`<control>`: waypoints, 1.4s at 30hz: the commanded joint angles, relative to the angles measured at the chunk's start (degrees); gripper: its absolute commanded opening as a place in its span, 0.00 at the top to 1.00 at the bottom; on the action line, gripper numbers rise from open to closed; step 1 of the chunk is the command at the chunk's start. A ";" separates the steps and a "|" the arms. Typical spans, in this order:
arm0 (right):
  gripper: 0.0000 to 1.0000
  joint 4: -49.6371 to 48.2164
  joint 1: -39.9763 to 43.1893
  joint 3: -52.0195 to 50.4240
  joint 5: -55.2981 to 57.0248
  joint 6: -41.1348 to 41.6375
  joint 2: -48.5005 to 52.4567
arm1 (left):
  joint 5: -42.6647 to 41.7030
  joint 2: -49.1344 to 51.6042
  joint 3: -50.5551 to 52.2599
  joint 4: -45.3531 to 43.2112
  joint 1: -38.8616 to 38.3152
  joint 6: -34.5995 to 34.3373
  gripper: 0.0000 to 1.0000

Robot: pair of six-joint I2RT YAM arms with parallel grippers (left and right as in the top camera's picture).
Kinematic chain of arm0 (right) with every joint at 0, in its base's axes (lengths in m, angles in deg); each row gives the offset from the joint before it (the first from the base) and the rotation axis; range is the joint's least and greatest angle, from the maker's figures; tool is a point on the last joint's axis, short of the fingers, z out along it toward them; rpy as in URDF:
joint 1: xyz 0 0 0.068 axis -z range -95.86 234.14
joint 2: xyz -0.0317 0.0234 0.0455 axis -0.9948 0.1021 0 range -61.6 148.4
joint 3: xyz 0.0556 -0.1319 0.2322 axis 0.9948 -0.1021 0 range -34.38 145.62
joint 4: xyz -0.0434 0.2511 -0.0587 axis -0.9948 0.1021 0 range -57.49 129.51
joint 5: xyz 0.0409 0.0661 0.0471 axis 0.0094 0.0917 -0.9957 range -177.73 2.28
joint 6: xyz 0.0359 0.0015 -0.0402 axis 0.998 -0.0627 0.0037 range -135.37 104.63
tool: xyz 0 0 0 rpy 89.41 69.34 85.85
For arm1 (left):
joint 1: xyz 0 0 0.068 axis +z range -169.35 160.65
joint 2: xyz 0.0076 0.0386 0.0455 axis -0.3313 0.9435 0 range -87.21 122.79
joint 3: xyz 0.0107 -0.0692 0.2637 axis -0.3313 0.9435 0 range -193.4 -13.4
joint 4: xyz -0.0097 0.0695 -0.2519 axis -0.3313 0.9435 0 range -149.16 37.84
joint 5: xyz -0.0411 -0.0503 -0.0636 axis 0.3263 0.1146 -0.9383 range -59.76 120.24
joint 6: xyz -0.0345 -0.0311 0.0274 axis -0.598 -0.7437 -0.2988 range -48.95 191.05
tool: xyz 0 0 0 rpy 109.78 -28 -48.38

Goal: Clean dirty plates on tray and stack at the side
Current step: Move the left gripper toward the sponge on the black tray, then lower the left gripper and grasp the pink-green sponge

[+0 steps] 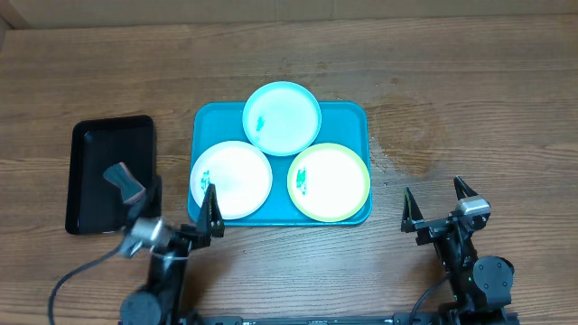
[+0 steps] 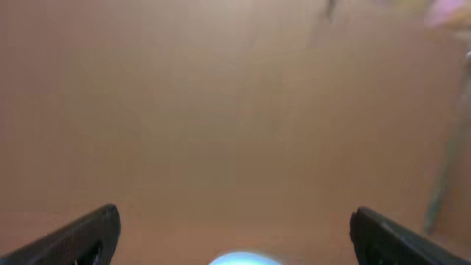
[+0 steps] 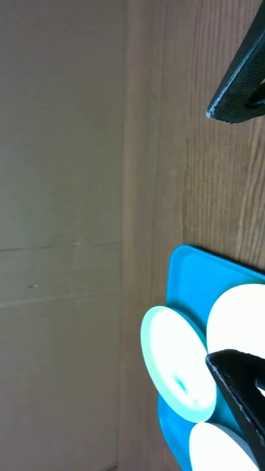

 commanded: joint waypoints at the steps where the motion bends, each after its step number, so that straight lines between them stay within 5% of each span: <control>1: 0.00 -0.22 0.11 -0.59 0.52 0.04 -0.61 | -3.56 -0.59 0.17 -10.93 0.24 -1.22 0.00; 3: 0.00 -0.22 0.11 -0.59 0.52 0.04 -0.61 | 0.61 -0.59 -0.50 -17.44 0.22 3.58 0.01; 6: 0.00 -0.22 0.11 -0.59 0.52 0.04 -0.61 | 10.27 0.20 -5.16 -15.17 0.22 6.38 0.00; 10: 0.00 -0.22 0.11 -0.59 0.52 0.04 -0.61 | 15.19 7.02 -18.05 3.21 0.22 9.70 0.00; 15: 0.00 -0.22 0.11 -0.59 0.52 0.04 -0.61 | 15.82 28.63 -38.01 30.82 0.33 12.87 0.00; 25: 0.00 -0.22 0.11 -0.59 0.52 0.04 -0.61 | 20.02 57.94 -63.58 51.89 6.23 10.88 0.00; 42: 0.00 -0.22 0.11 -0.59 0.52 0.04 -0.61 | 19.39 78.79 -66.40 71.01 24.13 7.93 0.01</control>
